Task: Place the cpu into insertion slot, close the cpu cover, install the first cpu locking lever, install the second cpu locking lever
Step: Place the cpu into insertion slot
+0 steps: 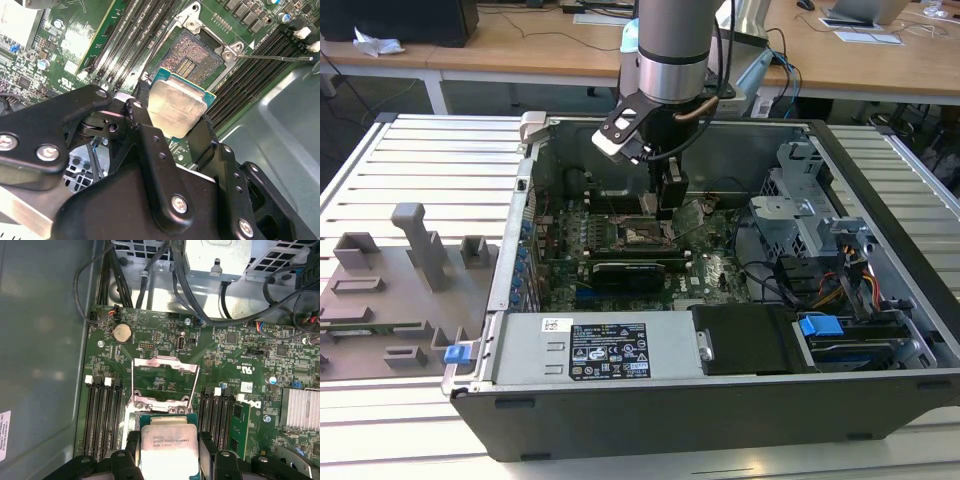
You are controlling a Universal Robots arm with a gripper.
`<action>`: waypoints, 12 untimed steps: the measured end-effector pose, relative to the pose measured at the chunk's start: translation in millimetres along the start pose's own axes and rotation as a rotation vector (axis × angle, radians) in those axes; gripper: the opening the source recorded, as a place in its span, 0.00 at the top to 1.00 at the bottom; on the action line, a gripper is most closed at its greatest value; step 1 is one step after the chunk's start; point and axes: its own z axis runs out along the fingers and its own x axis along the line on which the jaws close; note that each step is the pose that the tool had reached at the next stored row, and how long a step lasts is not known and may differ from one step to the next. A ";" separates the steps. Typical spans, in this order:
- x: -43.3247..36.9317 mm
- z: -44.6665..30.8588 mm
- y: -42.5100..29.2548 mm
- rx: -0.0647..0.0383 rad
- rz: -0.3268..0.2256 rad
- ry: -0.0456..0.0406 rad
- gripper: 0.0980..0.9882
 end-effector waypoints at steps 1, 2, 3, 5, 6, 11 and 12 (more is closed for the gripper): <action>0.0 0.0 0.0 0.000 0.000 0.0000 0.50; 0.0 0.0 0.0 0.000 -0.001 0.0001 0.50; 0.0 0.1 -0.4 0.000 -0.001 0.0000 0.50; 0.2 0.3 -2.2 0.000 -0.001 0.0000 0.50; 0.4 0.6 -4.6 0.000 0.000 0.0000 0.50; 1.0 3.7 -10.8 0.000 0.000 0.0000 0.50; 1.1 4.4 -11.2 0.000 0.000 0.0000 0.50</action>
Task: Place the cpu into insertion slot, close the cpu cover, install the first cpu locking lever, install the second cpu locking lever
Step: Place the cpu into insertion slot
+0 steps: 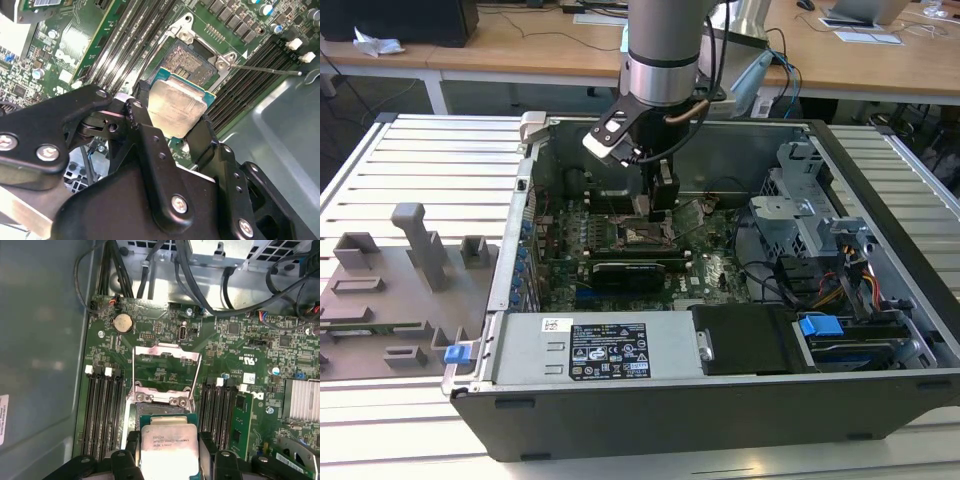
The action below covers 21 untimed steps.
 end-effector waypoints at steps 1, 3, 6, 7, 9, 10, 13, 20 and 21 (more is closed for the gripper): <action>0.0 0.7 -0.4 0.000 0.000 0.0000 0.50; 0.1 3.3 -1.8 0.000 0.000 0.0000 0.50; 0.2 6.1 -2.6 0.000 0.000 0.0000 0.50; 0.2 8.8 -3.0 0.000 0.000 -0.0001 0.50; 0.2 12.6 -3.3 0.000 0.000 0.0000 0.50; 0.3 14.4 -3.6 0.000 0.000 0.0000 0.50; 1.5 18.1 -3.9 0.000 0.000 -0.0001 0.50; 8.0 23.6 -3.6 0.000 0.035 -0.0024 0.50; 8.0 24.0 -3.6 0.000 0.046 -0.0050 0.50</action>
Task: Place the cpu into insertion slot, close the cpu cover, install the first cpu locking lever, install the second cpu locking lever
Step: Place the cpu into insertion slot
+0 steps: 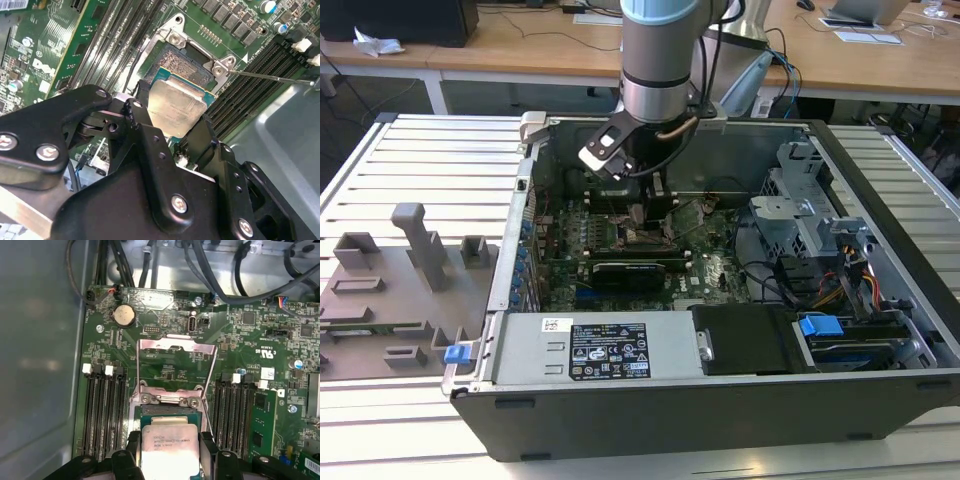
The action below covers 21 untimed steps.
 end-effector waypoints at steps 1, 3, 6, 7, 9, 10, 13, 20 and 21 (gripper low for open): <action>0.0 0.3 0.0 0.000 0.009 -0.0021 0.50; 0.0 1.1 0.0 0.000 0.037 -0.0079 0.50; 0.0 2.5 -0.1 0.000 0.081 -0.0175 0.50; 0.0 3.1 -0.1 0.000 0.098 -0.0209 0.50; -0.1 3.3 -0.1 0.000 0.110 -0.0232 0.50; -0.1 3.3 -0.2 0.000 0.110 -0.0234 0.50; 0.0 4.1 -0.7 0.000 0.110 -0.0230 0.50; 0.0 7.4 -1.8 0.000 0.110 -0.0231 0.50; 0.0 8.9 -1.9 0.000 0.110 -0.0232 0.50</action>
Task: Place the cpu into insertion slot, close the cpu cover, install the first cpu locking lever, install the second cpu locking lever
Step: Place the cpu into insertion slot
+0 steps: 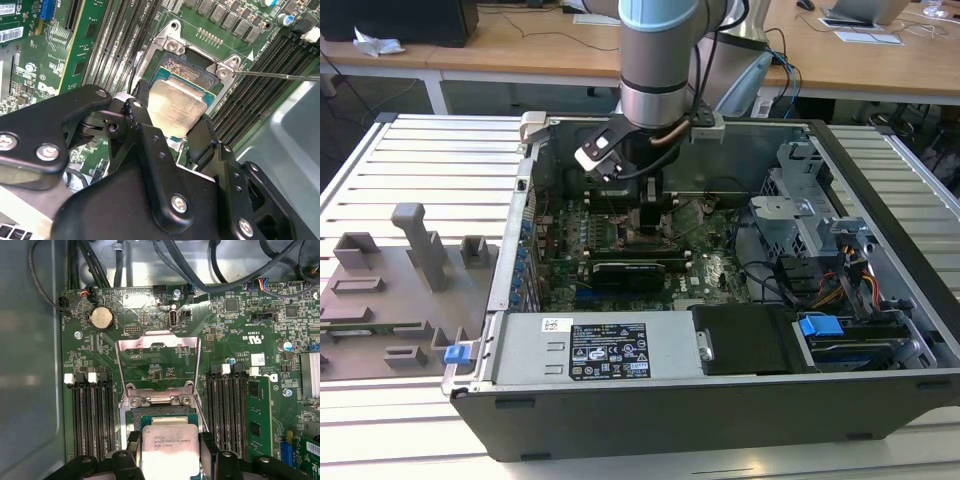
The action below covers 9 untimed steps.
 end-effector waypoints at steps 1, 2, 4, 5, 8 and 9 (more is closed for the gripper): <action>0.0 1.4 -0.1 0.000 0.000 0.0000 0.50; 0.0 2.4 -0.1 0.000 0.000 0.0001 0.50; 0.1 4.1 -0.2 0.000 0.000 0.0000 0.50; 0.1 5.0 -0.2 0.000 0.000 0.0000 0.50; 0.2 8.9 -0.4 0.000 0.000 0.0000 0.50; 0.8 9.7 -0.5 0.000 -0.006 0.0001 0.50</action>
